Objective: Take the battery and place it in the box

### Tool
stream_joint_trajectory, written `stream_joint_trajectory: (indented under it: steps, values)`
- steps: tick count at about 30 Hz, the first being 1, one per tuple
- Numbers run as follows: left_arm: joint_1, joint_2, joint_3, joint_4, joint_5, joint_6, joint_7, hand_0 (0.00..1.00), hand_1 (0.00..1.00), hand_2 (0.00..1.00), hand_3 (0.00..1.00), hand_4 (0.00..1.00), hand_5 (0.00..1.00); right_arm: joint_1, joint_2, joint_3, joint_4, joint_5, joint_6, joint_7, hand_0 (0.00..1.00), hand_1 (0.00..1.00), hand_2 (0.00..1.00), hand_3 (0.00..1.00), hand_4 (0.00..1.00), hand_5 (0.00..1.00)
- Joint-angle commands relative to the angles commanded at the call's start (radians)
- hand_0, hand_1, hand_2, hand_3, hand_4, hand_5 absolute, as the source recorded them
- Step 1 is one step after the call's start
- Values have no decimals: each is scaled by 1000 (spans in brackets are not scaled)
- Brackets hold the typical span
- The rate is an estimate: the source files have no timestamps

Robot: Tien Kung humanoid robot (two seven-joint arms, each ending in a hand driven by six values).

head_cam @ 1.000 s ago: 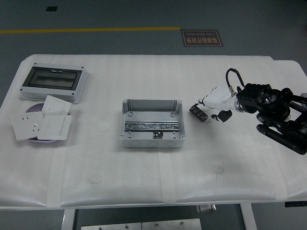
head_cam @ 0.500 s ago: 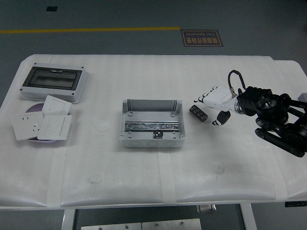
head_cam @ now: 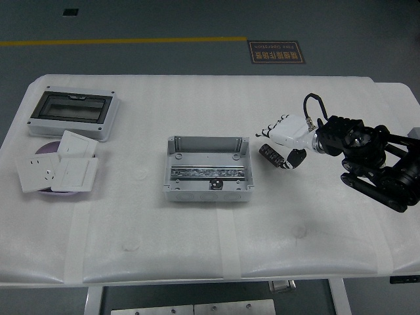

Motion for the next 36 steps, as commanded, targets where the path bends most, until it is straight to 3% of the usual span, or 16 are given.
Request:
stream_joint_trajectory:
  steps: [16, 22, 23, 28, 29, 34, 35, 36]
  values:
    - [-3, 0, 9, 0, -9, 1, -3, 680, 677, 583, 634, 620, 330, -16, 25, 18, -24, -7, -15, 16, 898, 775, 911, 998, 843, 263]
    - [-1, -1, 8, 0, -10, 2, -3, 680, 678, 583, 633, 620, 328, -19, 26, 27, -31, -26, -15, 28, 875, 760, 899, 998, 814, 251]
    - [0, -1, 8, 0, -10, 2, -3, 680, 678, 582, 633, 620, 328, -19, 25, 28, -32, -29, -15, 30, 859, 749, 886, 998, 756, 218]
    - [0, -1, 10, 0, -13, 2, -5, 680, 678, 582, 633, 620, 328, -21, 24, 35, -36, -41, -14, 39, 859, 749, 886, 998, 756, 218]
    - [0, -1, 11, 0, -14, 2, -5, 680, 677, 583, 634, 620, 328, -22, 24, 36, -36, -41, -14, 41, 847, 729, 846, 998, 626, 146]
    - [0, 0, 27, 0, -32, 4, -9, 680, 677, 583, 634, 620, 328, -28, 26, 43, -38, -50, -17, 50, 847, 729, 846, 998, 626, 146]
    - [0, 0, 30, 0, -35, 4, -10, 681, 677, 583, 635, 622, 330, -29, 26, 44, -39, -51, -17, 51, 828, 716, 810, 913, 502, 81]
    - [0, 1, 33, 0, -38, 4, -11, 681, 677, 583, 635, 622, 330, -31, 27, 46, -40, -52, -16, 52, 828, 716, 810, 913, 502, 81]
